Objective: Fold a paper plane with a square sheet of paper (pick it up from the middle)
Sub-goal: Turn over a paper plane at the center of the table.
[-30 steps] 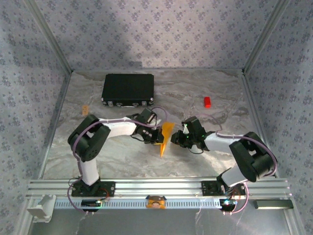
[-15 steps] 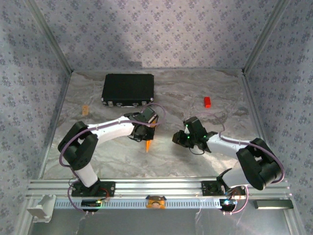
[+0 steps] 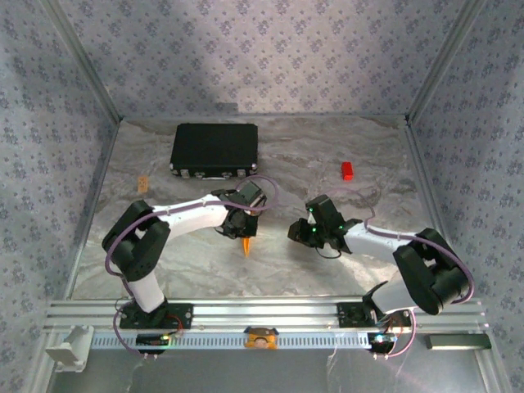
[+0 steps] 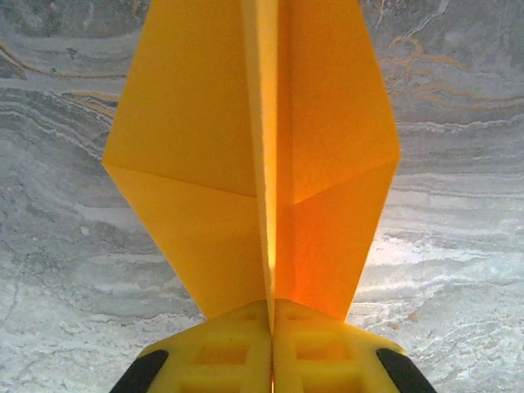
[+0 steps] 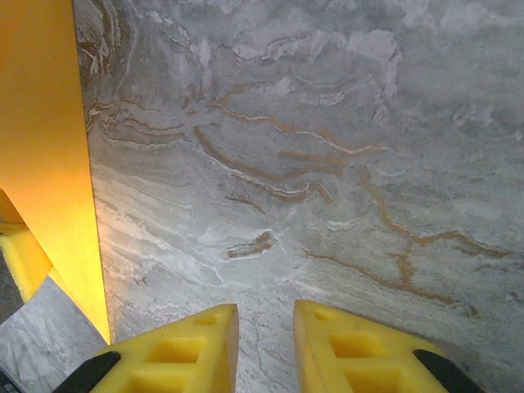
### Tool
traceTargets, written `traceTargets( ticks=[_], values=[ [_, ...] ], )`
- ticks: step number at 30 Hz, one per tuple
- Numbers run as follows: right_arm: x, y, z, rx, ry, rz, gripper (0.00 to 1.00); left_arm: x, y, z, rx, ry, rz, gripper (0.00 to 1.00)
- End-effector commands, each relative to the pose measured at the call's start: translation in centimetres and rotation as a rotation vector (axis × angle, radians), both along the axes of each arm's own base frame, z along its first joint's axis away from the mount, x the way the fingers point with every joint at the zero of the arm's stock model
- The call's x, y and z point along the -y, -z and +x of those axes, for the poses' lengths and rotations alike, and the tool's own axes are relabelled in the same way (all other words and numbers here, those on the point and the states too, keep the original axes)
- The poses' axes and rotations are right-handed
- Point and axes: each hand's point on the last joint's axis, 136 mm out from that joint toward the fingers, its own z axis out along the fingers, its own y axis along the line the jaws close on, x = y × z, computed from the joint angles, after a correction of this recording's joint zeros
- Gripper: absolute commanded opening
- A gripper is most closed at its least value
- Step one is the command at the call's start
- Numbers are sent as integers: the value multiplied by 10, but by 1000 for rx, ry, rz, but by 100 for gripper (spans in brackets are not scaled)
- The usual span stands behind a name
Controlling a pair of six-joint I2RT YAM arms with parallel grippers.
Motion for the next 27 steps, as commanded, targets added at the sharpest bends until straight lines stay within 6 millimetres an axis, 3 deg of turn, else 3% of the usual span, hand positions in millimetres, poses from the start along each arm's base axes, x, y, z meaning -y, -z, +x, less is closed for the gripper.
traceTargets(
  ticks=[1,27],
  values=[
    [-3,-2,3,13,-17,-16,26,7,0,-3,-21,5,-5,9],
    [-16,4,2,-2,-57,-12,27,17,9,-4,-63,15,-29,18]
  ],
)
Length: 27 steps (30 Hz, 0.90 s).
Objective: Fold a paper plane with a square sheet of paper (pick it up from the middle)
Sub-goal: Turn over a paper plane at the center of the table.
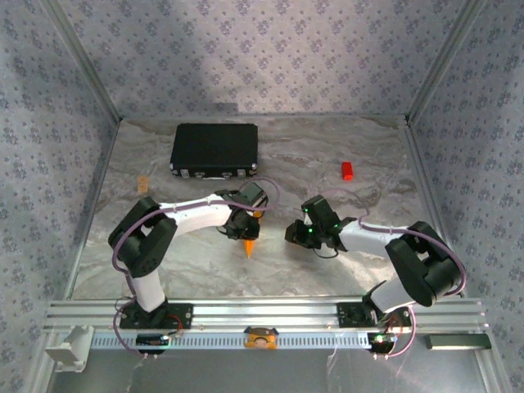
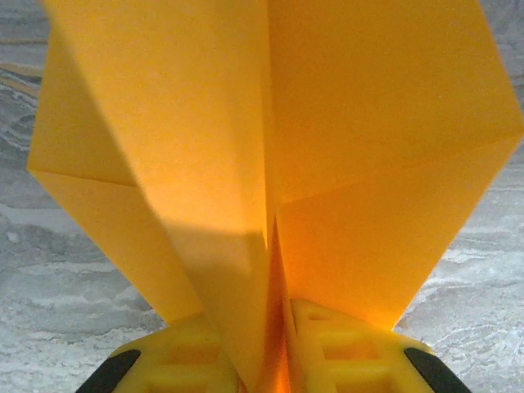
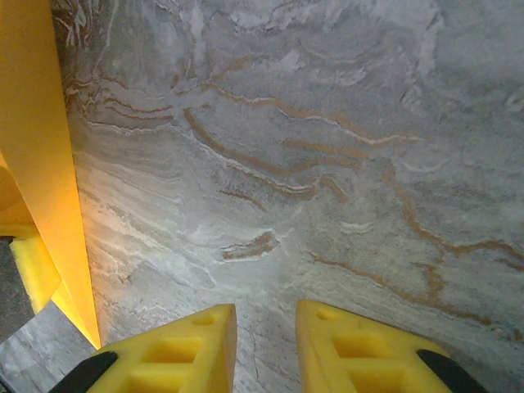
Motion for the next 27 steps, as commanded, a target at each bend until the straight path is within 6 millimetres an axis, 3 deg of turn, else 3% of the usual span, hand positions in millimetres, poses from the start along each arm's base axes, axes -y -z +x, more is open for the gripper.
traceTargets(
  ticks=[1,11,15,22,27],
  values=[
    [-7,-6,5,24,-16,7,27,7,-2,2,-1,10,-1,18],
    [-5,-11,8,44,-8,-1,28,-1,9,3,-1,10,132,23],
    [2,-17,10,64,11,-22,28,-6,14,0,-16,3,213,26],
    [22,-26,12,96,62,-36,29,0,20,-1,-34,-24,223,37],
    [32,-30,12,111,90,-28,30,4,24,-2,-51,-54,201,40]
  ],
)
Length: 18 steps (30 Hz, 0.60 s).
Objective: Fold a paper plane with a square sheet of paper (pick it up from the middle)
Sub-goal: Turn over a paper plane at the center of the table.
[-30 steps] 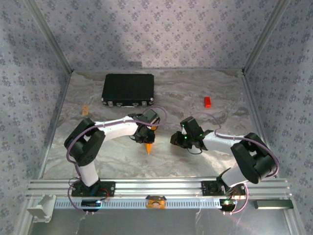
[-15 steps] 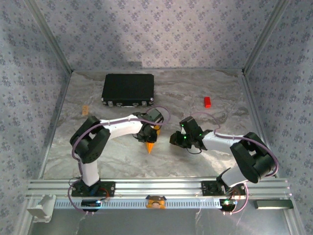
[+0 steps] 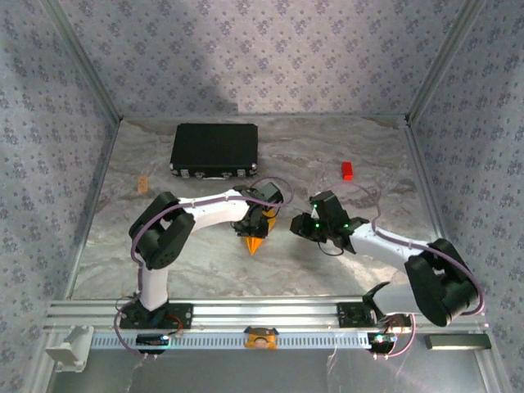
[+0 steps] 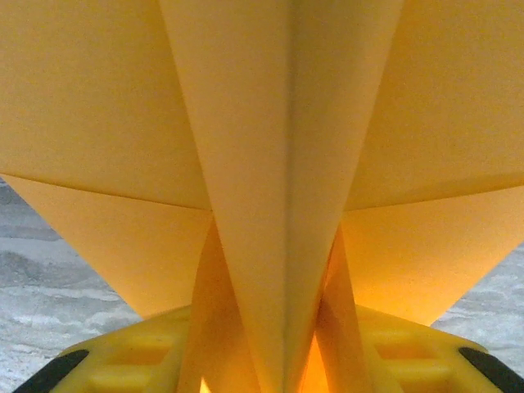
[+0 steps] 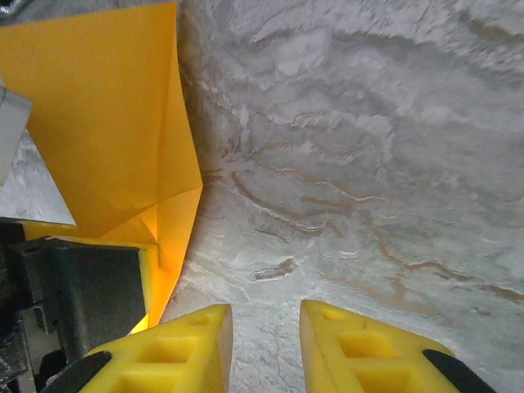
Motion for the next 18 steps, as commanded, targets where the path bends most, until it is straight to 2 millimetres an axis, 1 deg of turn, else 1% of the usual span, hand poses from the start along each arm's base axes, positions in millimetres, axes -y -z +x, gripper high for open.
traceTargets(
  ticks=[1,4,7,14,18],
  values=[
    [14,7,-6,-10,17,-41,30,-8,19,-10,-58,-36,55,40],
    [15,7,-6,-12,20,-39,30,-6,19,-10,-58,-58,51,40],
    [14,7,-6,-12,15,-36,30,-6,14,-9,-48,-79,45,40],
    [14,0,-4,5,7,-31,31,-4,-13,-2,17,-109,8,41],
    [15,-3,-3,12,10,-31,31,-2,-21,-1,28,-119,-13,42]
  ],
)
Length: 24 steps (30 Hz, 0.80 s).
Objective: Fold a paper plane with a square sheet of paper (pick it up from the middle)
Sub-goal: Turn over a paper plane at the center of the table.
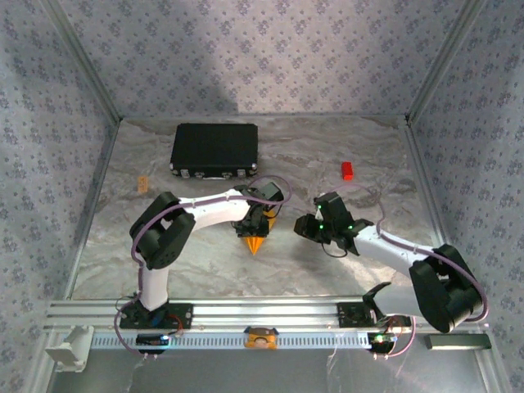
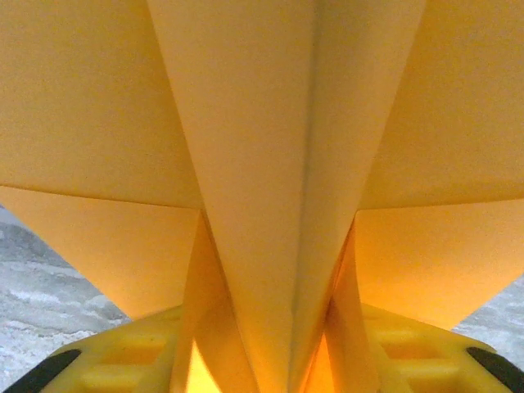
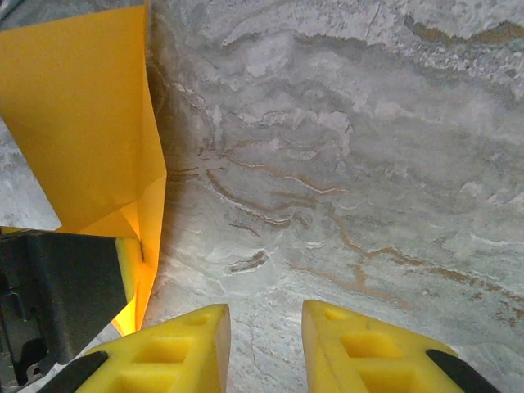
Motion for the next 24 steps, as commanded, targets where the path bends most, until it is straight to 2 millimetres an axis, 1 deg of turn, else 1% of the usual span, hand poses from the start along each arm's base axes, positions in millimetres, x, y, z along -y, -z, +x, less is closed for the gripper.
traceTargets(
  ticks=[1,9,11,15,18,21,24],
  values=[
    [4,-4,0,11,-2,-16,31,-2,-19,0,32,-24,-10,42],
    [5,-7,0,13,-3,-20,32,-2,-30,0,46,-27,-24,45],
    [6,-8,1,17,-3,-25,32,-3,-34,0,54,-28,-31,47],
    [11,-14,5,30,1,-39,34,-1,-45,1,74,-26,-59,48],
    [16,-19,9,49,3,-56,37,-3,-56,2,98,-27,-72,49],
    [24,-31,16,86,4,-95,40,-10,-74,8,172,-31,-91,49],
    [40,-55,27,180,7,-201,46,-29,-95,17,269,-45,-95,52]
  ],
)
